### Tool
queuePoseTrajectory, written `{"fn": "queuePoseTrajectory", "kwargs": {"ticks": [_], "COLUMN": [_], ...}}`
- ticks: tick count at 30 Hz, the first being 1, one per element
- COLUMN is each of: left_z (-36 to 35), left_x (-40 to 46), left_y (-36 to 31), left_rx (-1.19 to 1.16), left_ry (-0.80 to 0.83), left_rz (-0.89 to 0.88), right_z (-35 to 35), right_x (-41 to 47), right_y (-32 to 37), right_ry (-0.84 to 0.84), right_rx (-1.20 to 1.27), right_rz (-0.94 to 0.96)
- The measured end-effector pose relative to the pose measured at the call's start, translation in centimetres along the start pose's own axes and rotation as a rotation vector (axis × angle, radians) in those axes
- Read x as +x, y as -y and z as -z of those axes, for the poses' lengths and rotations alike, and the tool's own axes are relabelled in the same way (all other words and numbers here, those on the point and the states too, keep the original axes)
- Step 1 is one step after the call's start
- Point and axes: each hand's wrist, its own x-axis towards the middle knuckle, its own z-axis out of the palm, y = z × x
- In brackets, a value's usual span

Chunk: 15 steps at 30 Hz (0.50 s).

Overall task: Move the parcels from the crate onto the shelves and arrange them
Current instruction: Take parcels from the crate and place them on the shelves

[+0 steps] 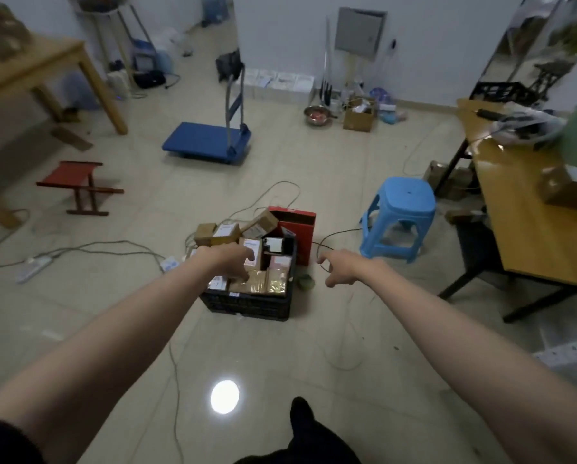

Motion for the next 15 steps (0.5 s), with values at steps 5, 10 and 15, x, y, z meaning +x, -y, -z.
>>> {"fn": "queuePoseTrajectory", "kwargs": {"ticks": [5,10,15], "left_z": [0.6,-0.2,-0.5], "left_x": [1.4,3.1,5.7], "left_y": [3.6,8.6,13.0], "left_rx": [-0.105,-0.192,-0.280], "left_ry": [0.056,0.101,0.120], "left_rz": [0.100,0.193,0.243], "right_z": [3.0,3.6,3.2], "right_x": [8.5,15.1,22.0], "right_y": [2.4,6.5,10.0], "right_ry": [0.033,0.114,0.173], "right_rx": [-0.007,-0.054,-0.063], "right_rz": [0.115,0.216,0.279]}}
